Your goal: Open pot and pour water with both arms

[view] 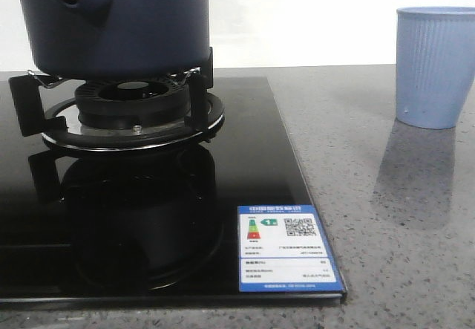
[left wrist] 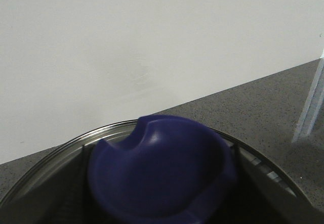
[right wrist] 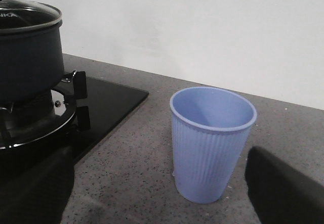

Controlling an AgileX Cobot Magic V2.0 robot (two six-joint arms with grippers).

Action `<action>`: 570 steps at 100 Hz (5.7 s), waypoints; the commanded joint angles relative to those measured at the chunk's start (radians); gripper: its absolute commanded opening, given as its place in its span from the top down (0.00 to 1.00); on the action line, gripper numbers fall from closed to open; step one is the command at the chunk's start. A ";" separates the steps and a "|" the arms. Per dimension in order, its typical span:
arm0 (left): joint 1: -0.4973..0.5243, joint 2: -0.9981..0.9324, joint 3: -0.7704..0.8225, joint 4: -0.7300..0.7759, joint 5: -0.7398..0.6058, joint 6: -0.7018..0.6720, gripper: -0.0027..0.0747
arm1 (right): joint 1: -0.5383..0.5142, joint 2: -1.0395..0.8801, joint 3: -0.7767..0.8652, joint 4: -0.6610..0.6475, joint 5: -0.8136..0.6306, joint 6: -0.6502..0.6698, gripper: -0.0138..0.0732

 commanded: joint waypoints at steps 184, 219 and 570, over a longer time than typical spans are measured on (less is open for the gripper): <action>0.073 -0.260 -0.037 0.022 -0.015 0.000 0.27 | 0.001 -0.003 -0.026 0.028 -0.058 0.003 0.13; 0.157 -0.459 -0.037 0.022 0.143 0.000 0.56 | 0.039 -0.003 -0.043 0.082 -0.103 0.003 0.36; 0.438 -1.341 0.951 0.266 0.234 -0.320 0.99 | 0.039 -0.447 0.191 -0.016 0.061 0.064 0.91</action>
